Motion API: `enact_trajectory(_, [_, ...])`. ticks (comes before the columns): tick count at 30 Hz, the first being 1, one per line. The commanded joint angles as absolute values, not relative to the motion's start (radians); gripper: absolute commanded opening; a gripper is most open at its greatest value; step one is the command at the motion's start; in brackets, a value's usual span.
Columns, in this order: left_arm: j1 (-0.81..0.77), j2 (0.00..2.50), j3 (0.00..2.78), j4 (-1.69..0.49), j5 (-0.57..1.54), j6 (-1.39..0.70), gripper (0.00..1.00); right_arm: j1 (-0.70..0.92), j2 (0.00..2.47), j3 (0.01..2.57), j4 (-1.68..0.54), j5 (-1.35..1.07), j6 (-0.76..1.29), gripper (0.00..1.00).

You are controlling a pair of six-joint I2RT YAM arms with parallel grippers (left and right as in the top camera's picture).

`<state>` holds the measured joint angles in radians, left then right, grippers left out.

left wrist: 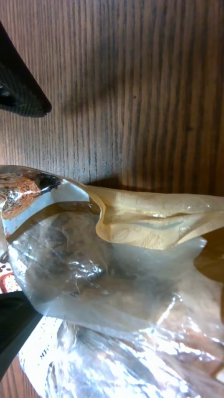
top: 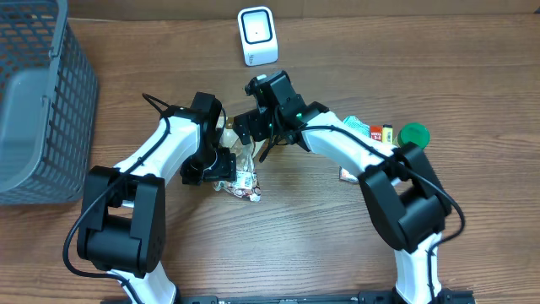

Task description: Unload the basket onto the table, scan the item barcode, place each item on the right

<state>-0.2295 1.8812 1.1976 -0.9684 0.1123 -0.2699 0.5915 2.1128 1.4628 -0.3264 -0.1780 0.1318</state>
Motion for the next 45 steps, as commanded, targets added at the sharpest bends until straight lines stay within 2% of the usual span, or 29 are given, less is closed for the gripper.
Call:
enact_trajectory(1, [-0.229,1.909,1.195,-0.972,0.079,-0.262,0.75,0.595,2.170,1.457,-0.326,-0.176,0.122,0.95])
enact_trajectory(3, [-0.228,1.909,1.195,-0.974,0.078,-0.261,0.75,0.593,2.171,1.457,-0.373,-0.166,0.141,0.83])
enact_trajectory(7, [-0.229,1.909,1.195,-0.982,0.070,-0.261,0.75,0.582,2.151,1.461,-0.476,-0.159,0.191,0.75])
enact_trajectory(13, [-0.227,1.909,1.195,-0.963,0.065,-0.262,0.76,0.580,2.112,1.461,-0.675,-0.159,0.212,0.73])
enact_trajectory(19, [-0.227,1.909,1.195,-0.942,-0.002,-0.294,0.79,0.581,2.058,1.461,-0.858,-0.252,0.239,0.74])
enact_trajectory(24, [-0.217,1.909,1.195,-0.906,-0.009,-0.295,0.80,0.577,2.004,1.461,-0.904,-0.399,0.239,0.77])
enact_trajectory(27, [-0.216,1.909,1.195,-0.894,-0.007,-0.295,0.80,0.573,1.980,1.462,-0.897,-0.331,0.232,0.83])
enact_trajectory(33, [-0.216,1.909,1.195,-0.881,-0.007,-0.295,0.80,0.559,1.972,1.459,-0.838,-0.185,0.232,0.87])
enact_trajectory(37, [-0.216,1.909,1.195,-0.886,-0.007,-0.295,0.81,0.559,2.000,1.459,-0.816,-0.172,0.232,0.90])
enact_trajectory(45, [-0.216,1.909,1.195,-0.893,-0.008,-0.292,0.80,0.559,2.071,1.459,-0.806,-0.190,0.233,0.90])
